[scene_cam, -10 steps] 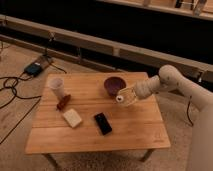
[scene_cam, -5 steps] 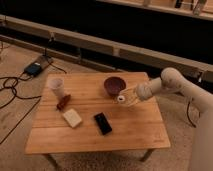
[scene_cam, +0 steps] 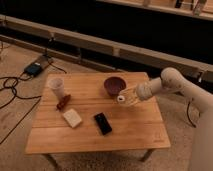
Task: Stand the bottle upright
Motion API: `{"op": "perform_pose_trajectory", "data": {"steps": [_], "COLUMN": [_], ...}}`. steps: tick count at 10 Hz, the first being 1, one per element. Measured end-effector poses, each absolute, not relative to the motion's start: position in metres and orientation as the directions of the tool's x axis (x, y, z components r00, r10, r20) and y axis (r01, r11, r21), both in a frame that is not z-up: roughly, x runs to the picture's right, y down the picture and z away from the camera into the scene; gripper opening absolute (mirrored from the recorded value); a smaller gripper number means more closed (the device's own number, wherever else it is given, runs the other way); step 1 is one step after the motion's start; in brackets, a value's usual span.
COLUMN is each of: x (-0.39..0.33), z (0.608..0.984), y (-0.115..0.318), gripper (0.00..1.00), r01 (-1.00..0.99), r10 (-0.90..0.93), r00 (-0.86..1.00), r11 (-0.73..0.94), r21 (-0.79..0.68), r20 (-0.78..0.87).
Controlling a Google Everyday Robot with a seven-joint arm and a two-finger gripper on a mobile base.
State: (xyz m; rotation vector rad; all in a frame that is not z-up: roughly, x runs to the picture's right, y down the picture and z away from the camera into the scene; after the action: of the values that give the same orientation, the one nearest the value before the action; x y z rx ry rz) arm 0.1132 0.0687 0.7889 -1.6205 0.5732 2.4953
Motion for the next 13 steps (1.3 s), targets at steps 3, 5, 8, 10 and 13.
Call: {"op": "perform_pose_trajectory", "data": {"steps": [3, 5, 8, 10, 13], "x": [0.113, 0.115, 0.123, 0.131, 0.142], "z": [0.792, 0.793, 0.794, 0.801, 0.809], "y": [0.063, 0.058, 0.054, 0.056, 0.058], "gripper": [0.00, 0.00, 0.00, 0.00, 0.00], "r01": [-0.223, -0.180, -0.133, -0.087, -0.042], "r10": [-0.217, -0.287, -0.365, -0.445, -0.540], "r00": [-0.395, -0.374, -0.354, -0.324, -0.241], "r11": [-0.920, -0.911, -0.892, -0.865, -0.825], "r21": [0.322, 0.372, 0.433, 0.494, 0.564], "r20": [-0.893, -0.882, -0.861, -0.835, -0.807]}}
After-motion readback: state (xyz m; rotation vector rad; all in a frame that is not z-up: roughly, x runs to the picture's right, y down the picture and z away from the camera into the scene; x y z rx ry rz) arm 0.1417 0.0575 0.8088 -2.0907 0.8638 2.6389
